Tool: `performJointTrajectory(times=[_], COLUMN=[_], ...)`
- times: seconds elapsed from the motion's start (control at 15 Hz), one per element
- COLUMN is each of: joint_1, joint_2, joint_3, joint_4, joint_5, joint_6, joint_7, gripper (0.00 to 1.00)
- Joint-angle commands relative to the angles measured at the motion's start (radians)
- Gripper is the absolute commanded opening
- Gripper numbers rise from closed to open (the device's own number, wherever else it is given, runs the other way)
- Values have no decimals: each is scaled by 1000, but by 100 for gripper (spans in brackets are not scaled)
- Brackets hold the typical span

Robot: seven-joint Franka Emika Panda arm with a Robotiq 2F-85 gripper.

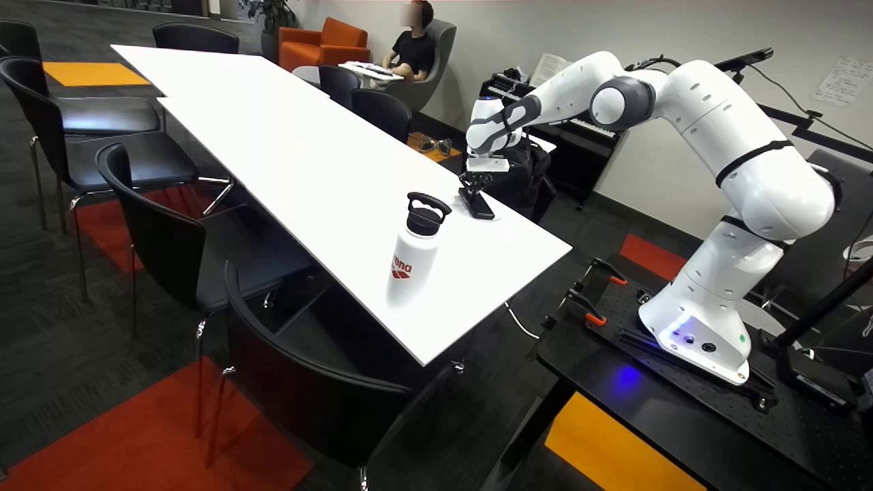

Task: Slide the cover off the calculator

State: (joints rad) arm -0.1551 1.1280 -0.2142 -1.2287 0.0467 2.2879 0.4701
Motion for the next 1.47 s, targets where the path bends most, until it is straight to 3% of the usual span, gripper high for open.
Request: performJointTrajectory(times=[0.0, 0.67, 1.13, 1.4], joint_1=[9, 29, 25, 9], joint_2=[6, -31, -179, -156], joint_3=[9, 59, 22, -2], joint_4=[12, -47, -247, -211], joint_5=[0, 9, 55, 87], joint_6=[-103, -217, 46, 48], joint_7=[-36, -129, -35, 10], gripper=[0, 0, 0, 0])
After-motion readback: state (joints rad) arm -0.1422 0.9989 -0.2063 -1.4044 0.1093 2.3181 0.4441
